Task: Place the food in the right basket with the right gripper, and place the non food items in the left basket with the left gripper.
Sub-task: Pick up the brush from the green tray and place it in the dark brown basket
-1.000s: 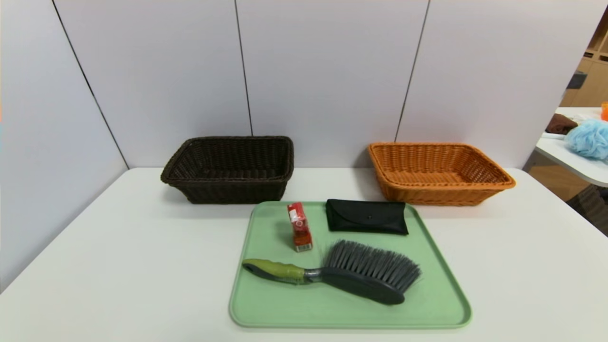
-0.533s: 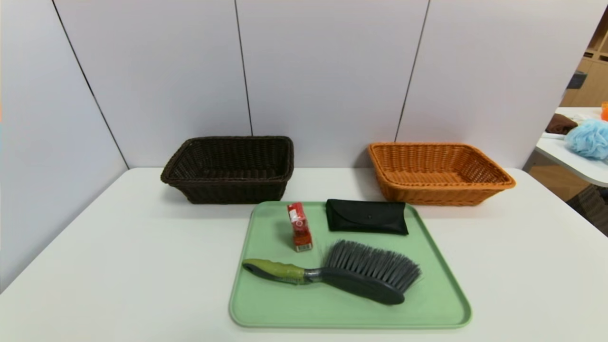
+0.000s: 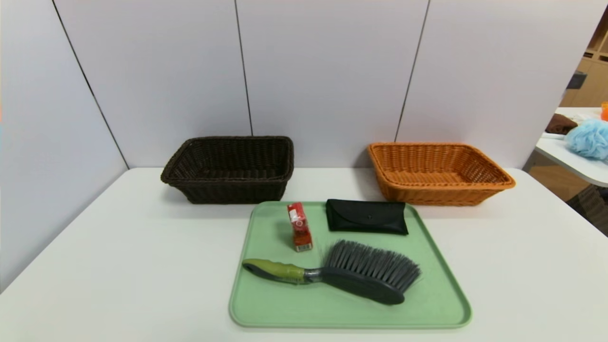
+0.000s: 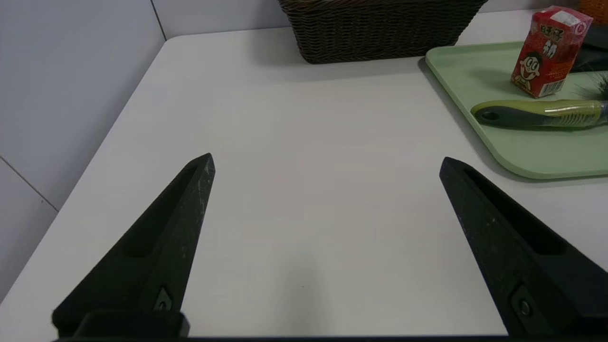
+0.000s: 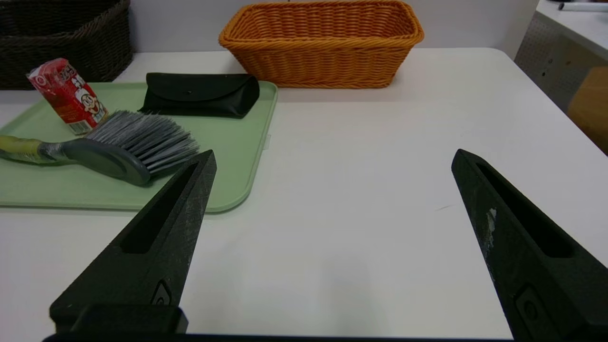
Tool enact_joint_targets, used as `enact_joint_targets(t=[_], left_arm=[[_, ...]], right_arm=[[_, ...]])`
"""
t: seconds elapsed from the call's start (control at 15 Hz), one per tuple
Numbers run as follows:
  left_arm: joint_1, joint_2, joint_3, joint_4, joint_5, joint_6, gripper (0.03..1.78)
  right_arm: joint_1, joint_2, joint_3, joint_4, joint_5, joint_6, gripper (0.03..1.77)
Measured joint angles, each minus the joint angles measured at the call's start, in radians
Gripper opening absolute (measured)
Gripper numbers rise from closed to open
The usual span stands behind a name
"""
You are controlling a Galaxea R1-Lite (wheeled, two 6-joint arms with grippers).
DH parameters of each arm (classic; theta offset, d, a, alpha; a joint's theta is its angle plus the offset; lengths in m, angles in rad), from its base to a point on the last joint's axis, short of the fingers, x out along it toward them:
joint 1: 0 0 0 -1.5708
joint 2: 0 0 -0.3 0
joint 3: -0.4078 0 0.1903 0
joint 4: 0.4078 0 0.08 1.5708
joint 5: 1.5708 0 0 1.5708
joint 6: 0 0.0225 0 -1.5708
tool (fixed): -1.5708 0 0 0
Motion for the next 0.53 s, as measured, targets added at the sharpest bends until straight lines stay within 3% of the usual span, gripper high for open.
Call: enact_joint_targets(t=[0.53], left_arm=[[0.000, 0.544, -0.338, 0.004, -0.018, 0.005, 1.69]], right_arm=[[0.007, 0.460, -0.225, 0.002, -0.005, 0.018, 1.71]])
